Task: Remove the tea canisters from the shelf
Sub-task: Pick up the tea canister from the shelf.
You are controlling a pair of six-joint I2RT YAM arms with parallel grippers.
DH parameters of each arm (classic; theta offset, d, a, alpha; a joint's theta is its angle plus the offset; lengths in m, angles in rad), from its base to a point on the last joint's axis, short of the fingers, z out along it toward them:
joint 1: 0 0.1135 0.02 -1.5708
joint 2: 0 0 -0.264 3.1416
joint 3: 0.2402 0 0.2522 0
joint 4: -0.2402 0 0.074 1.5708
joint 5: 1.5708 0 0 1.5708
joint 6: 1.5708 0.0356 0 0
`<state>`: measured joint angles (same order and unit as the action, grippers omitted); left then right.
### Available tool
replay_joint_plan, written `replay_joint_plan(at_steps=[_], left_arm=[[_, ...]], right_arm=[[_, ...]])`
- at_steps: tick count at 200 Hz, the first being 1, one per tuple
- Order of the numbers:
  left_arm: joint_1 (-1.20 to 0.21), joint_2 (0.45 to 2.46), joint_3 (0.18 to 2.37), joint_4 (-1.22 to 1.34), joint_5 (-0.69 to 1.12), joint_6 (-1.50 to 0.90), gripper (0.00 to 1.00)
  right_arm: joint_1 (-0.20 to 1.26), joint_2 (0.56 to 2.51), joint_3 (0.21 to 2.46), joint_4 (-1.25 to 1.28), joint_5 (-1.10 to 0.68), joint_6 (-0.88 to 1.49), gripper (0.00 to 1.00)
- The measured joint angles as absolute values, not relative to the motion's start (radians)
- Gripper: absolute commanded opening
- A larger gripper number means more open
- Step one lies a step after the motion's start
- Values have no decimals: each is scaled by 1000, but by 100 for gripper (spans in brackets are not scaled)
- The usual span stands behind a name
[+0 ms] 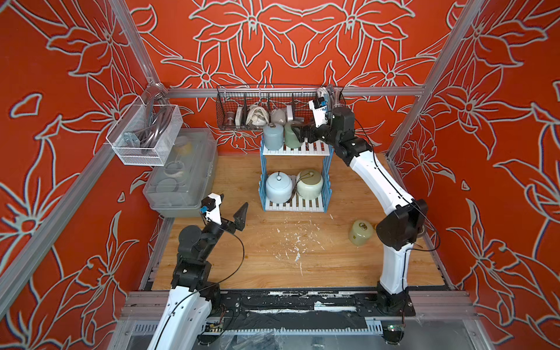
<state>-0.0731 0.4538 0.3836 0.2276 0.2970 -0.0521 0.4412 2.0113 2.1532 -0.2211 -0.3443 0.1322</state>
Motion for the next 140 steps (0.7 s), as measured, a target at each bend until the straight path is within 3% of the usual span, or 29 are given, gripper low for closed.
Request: replay_joint_plan(at_steps=[98, 140], left_arm=[[-73, 454, 384, 234, 297, -45, 98], [-73, 453, 384, 241, 296, -42, 98]], right_arm=[[486, 2174, 2346, -232, -331, 173, 99], [485, 2179, 2355, -245, -311, 174, 91]])
